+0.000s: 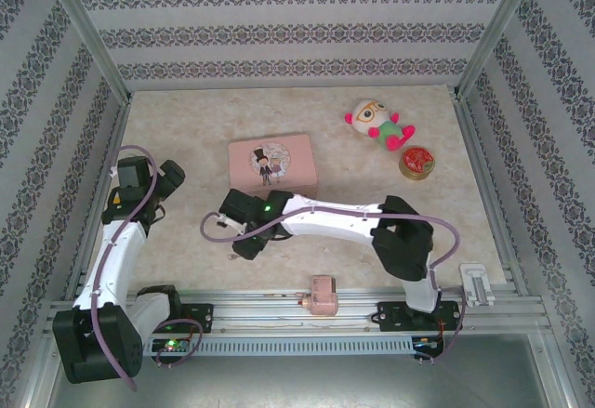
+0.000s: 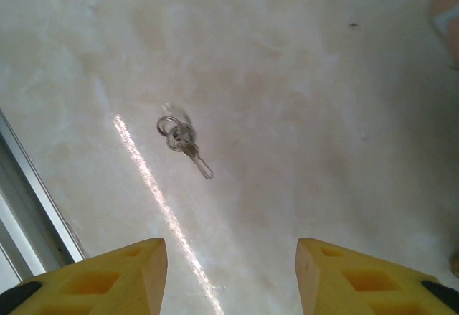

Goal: Unlock the padlock with the key

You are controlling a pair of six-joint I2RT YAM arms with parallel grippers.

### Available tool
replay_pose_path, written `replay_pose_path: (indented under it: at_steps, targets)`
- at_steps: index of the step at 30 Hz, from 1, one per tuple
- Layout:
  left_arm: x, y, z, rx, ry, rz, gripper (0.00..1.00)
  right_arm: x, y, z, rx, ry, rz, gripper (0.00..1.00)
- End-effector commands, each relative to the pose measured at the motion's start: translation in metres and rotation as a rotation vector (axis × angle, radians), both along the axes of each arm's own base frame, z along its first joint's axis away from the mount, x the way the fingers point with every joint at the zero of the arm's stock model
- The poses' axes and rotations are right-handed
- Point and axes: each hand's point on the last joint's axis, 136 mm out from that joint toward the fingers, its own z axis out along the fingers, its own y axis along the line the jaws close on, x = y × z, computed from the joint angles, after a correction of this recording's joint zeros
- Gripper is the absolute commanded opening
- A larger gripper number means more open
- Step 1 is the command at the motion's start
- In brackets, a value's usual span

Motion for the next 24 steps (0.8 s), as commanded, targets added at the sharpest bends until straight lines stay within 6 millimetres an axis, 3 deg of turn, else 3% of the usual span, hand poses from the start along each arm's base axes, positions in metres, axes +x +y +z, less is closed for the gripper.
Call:
replay_pose_path:
  at_steps: [1,7,13,24]
  targets:
    - [-0.003,0.003,0.005,0.001,-0.008,-0.011,0.99,-0.009,0.009,-0.003,-0.035,0.017,0.094,0.51]
    - [-0.003,0.012,0.011,0.004,-0.028,0.018,0.99,-0.018,0.025,-0.021,-0.047,0.066,0.153,0.5]
    - [0.002,0.009,0.012,-0.025,-0.055,0.013,0.99,-0.019,0.039,-0.032,-0.047,0.097,0.186,0.49]
    - [0.002,0.01,0.01,-0.041,-0.058,0.012,0.99,-0.018,0.051,-0.055,-0.076,0.125,0.212,0.49]
